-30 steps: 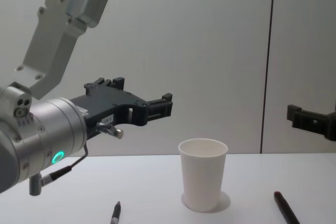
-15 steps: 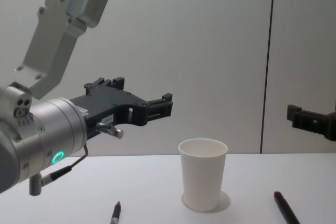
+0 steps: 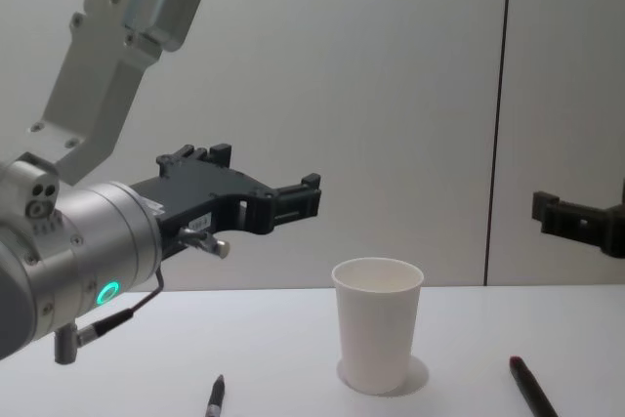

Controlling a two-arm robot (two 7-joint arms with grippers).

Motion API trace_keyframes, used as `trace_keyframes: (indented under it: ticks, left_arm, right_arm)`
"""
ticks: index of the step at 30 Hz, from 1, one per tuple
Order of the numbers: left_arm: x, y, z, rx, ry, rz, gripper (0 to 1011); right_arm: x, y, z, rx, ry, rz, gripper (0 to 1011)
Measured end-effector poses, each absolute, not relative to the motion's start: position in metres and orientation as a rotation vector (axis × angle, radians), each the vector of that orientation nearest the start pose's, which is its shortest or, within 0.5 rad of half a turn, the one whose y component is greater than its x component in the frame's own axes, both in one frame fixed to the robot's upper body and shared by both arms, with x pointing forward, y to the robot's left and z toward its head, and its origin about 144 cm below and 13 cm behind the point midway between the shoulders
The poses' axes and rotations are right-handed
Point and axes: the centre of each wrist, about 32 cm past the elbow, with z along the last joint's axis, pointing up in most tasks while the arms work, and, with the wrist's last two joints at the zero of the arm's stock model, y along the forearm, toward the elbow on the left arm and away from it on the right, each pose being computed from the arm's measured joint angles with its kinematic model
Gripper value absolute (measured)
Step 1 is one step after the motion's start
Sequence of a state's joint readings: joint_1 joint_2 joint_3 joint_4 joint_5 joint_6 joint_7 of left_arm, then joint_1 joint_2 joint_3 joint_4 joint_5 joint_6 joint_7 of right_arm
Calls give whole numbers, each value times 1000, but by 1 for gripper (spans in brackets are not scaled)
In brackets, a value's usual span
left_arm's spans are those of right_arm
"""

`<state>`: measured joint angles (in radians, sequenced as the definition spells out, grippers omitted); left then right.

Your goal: Place the pen into the pen holder.

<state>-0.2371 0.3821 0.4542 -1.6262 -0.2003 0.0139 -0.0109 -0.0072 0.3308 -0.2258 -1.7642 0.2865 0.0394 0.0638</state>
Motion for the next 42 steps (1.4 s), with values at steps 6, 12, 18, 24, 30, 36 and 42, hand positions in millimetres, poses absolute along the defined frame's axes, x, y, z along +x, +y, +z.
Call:
trace_keyframes:
  ticks: [6,12,18,24,30,36,42]
  left_arm:
    - [492,198,1204,61,-268,1124,1004]
    - [492,198,1204,61,-268,1124,1004]
    - [492,198,1204,61,-268,1124,1004]
    - [492,198,1204,61,-267,1124,1004]
    - [492,198,1204,61,-267,1124,1004]
    - [492,198,1204,61,-268,1124,1004]
    - [492,198,1204,61,-268,1124,1004]
  right_arm:
    - [454,-232,1192,23,-62,-1259,1002]
    - [467,-228,1194,11,-43,-1289,1002]
    - [483,-223,1194,-16,-11,-1319,1002]
    - [500,-215,1191,-62,37,-1344,1001]
    - [516,-206,1188,-119,96,-1368,1002]
    - [530,-196,1182,-176,161,-1395,1002]
    - [540,-186,1175,-226,219,-1417,1002]
